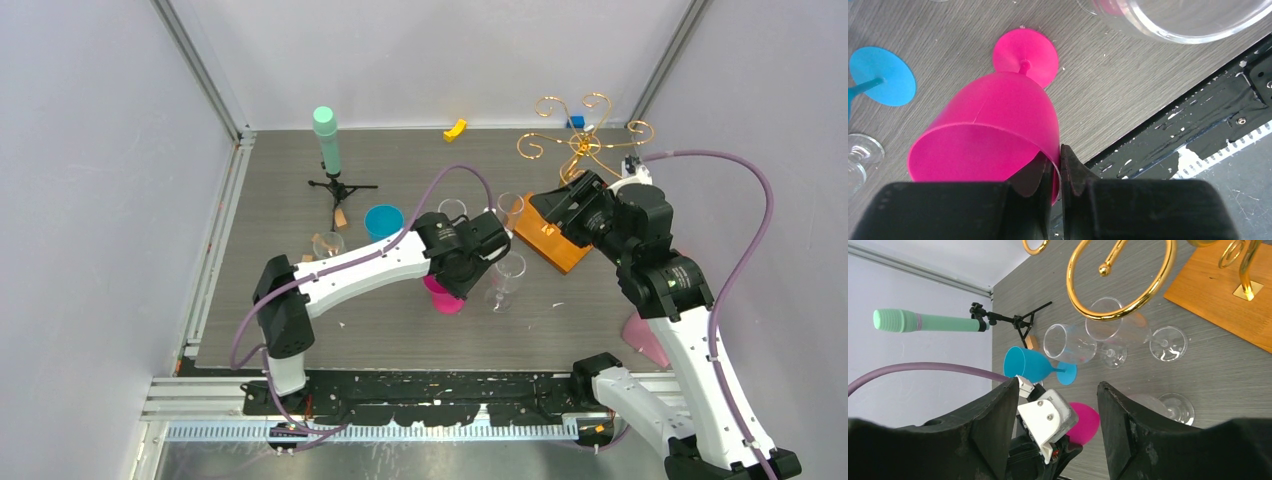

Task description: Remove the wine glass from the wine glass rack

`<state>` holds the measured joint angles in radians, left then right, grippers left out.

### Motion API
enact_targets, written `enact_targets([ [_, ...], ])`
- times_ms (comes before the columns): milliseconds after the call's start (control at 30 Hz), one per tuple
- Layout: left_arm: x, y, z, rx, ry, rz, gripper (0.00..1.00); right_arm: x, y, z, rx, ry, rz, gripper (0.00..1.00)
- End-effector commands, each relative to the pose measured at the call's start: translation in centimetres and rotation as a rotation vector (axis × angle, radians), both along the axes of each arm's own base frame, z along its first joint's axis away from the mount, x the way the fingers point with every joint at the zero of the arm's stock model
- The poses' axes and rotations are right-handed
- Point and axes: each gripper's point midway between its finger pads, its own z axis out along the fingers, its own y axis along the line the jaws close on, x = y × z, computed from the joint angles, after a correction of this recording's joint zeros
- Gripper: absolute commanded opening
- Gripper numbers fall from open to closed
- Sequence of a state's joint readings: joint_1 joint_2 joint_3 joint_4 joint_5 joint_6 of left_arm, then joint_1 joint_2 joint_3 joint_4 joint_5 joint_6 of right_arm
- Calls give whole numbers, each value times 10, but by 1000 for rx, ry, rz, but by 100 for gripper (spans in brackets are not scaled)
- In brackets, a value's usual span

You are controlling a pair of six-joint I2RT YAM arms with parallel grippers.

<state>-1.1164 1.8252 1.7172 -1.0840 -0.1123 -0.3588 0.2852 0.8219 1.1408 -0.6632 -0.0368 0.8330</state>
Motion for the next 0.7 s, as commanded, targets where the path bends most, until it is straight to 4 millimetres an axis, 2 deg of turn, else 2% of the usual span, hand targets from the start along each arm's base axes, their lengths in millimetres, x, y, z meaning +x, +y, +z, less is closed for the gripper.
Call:
enact_targets([
  [0,5,2,8,19,-34,7,14,0,-10,19,-26,-59,-39,63],
  [133,5,3,9,20,-38,11,27,1,-13,16,-37,-48,-54,63],
  [233,4,1,17,-9,-45,8,35,1,-13,15,-38,-45,-53,63],
  [300,4,-4,27,-62,-57,0,43,1,-13,16,-38,-46,-54,63],
  [433,2,-9,52,-177,-89,-16,51,1,-12,18,-33,-49,-50,63],
  [633,-2,-5,94,-334,-155,-23,64,0,-11,21,-27,-55,-41,63],
  [667,-6,-5,104,-375,-159,-41,69,0,-11,22,-26,-57,-43,63],
])
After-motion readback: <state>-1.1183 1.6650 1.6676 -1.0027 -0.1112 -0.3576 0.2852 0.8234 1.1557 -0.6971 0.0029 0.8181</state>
